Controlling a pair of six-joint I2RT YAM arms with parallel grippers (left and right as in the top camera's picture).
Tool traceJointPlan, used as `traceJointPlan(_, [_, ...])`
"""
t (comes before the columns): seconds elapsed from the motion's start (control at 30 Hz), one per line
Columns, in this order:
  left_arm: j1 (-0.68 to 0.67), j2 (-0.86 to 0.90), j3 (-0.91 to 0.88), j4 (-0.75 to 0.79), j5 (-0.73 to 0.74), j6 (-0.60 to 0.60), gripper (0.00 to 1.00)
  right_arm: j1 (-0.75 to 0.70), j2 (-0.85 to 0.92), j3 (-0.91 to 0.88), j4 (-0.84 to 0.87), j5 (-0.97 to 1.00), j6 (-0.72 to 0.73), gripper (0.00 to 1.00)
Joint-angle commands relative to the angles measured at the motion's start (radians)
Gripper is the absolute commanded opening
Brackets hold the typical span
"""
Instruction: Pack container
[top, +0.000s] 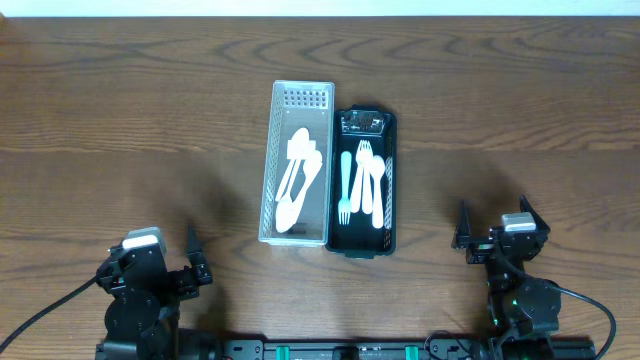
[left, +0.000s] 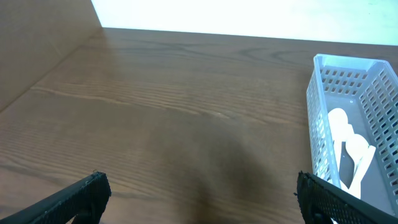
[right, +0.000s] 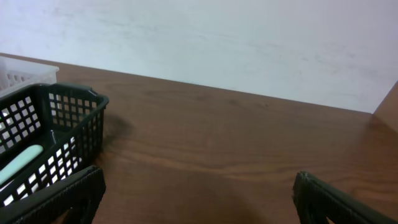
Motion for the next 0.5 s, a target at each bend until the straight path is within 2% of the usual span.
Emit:
traceJointPlan(0.0, [-0.005,-0.004,-0.001,-0.009,-0.001,0.006,0.98,0.009,-0.007,-0.003,-0.004,-0.005,-0.014,0.99])
traceJointPlan(0.2, [0.039,-0.023,-0.047,-0.011,0.035,-0.001,0.98,0.009,-0.007,-0.003,-0.004,-0.005,-0.014,0.99])
traceJointPlan(0.33, [0.105,-0.09,-0.195,0.185,0.08,0.008,0.98,0.009,-0.007,-0.003,-0.004,-0.005,-0.014,0.99])
traceJointPlan(0.47, [0.131,-0.13,-0.337,0.404,0.195,0.096,0.98,0.009,-0.007,-0.003,-0.004,-0.005,-0.014,0.99])
